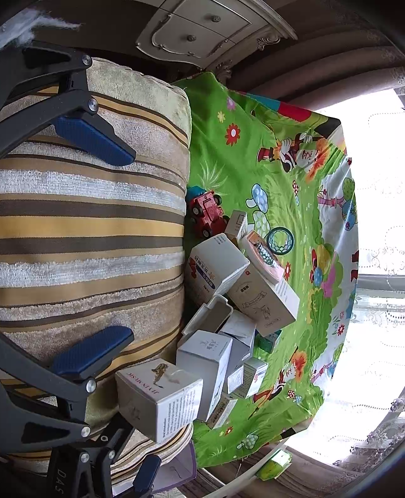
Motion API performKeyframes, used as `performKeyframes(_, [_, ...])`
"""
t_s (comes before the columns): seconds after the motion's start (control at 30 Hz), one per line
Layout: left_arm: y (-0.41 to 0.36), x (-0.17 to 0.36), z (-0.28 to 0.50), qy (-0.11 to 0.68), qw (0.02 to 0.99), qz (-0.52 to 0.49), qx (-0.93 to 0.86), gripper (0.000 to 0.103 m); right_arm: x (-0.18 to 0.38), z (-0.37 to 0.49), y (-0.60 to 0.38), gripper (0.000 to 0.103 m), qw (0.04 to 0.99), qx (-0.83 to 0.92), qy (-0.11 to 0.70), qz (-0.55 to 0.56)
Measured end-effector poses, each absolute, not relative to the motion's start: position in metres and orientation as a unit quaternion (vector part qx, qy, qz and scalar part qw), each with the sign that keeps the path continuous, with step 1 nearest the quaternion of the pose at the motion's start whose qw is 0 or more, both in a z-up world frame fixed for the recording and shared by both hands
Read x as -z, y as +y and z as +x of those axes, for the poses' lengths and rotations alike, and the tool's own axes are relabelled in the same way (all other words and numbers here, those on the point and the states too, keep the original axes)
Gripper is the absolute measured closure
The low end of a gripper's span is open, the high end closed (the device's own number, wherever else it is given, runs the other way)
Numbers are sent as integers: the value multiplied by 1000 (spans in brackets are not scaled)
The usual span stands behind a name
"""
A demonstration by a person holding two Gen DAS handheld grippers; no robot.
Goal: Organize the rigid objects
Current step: 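Reach right tool to white X-logo box while left tool reaches small white printed box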
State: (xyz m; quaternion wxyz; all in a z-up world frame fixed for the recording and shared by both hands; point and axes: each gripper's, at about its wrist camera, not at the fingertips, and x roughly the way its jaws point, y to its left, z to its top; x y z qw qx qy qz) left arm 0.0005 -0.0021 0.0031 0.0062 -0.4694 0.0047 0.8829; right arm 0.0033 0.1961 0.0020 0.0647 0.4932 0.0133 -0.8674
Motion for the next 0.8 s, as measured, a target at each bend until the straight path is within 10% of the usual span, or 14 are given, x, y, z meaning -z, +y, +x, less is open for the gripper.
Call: performKeyframes(0.8, [6, -40, 33, -15, 73, -364, -928, 8, -4, 6, 206, 0, 98, 867, 5, 489])
